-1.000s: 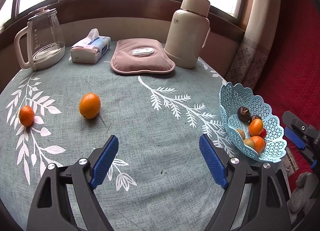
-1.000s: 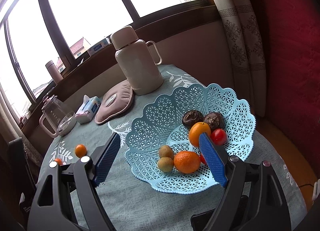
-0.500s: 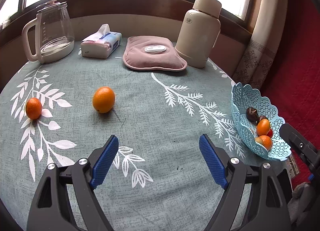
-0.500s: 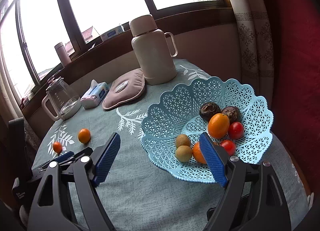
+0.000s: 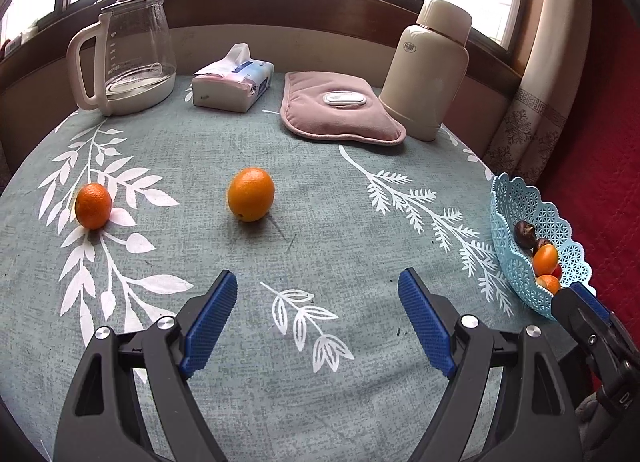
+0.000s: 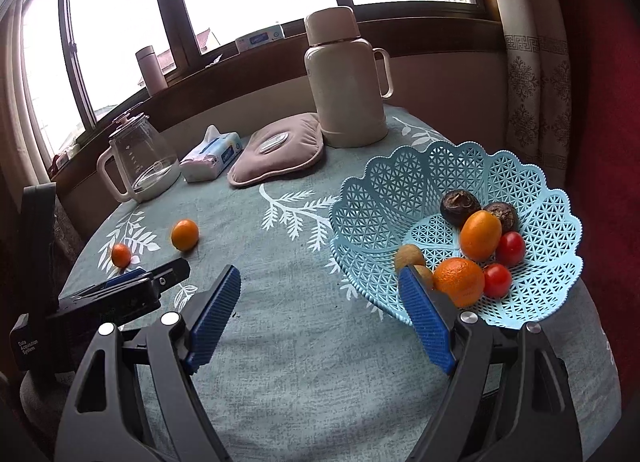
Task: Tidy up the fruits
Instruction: 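Withdraw both open tools from the basket toward the large oranges, then close the left tool around a large orange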
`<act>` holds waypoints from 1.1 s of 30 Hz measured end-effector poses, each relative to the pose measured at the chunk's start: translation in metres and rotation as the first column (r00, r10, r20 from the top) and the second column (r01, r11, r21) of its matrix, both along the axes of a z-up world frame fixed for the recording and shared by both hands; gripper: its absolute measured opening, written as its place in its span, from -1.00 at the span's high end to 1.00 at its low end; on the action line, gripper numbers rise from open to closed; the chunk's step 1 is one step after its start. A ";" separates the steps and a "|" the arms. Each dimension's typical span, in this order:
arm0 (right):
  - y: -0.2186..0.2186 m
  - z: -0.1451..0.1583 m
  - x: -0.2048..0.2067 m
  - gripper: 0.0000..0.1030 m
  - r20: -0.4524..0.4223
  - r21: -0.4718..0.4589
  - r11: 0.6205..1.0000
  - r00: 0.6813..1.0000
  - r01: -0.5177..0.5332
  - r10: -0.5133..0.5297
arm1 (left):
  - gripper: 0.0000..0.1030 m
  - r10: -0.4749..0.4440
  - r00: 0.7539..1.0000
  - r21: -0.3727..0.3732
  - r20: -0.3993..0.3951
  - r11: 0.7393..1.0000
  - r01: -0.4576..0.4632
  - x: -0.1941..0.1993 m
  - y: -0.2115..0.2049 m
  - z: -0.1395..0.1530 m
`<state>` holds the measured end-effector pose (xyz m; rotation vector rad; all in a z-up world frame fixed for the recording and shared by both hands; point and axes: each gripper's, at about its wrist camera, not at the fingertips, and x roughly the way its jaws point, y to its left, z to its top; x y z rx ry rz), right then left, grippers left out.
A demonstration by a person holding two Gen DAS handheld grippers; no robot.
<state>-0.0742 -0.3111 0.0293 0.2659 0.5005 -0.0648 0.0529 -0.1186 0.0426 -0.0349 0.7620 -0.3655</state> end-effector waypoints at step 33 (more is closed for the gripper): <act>0.045 -0.023 0.010 -0.72 -0.083 -0.055 0.989 0.987 -0.140 0.135 | -0.60 0.293 0.956 0.037 0.020 0.955 -0.293 0.052 0.123 0.003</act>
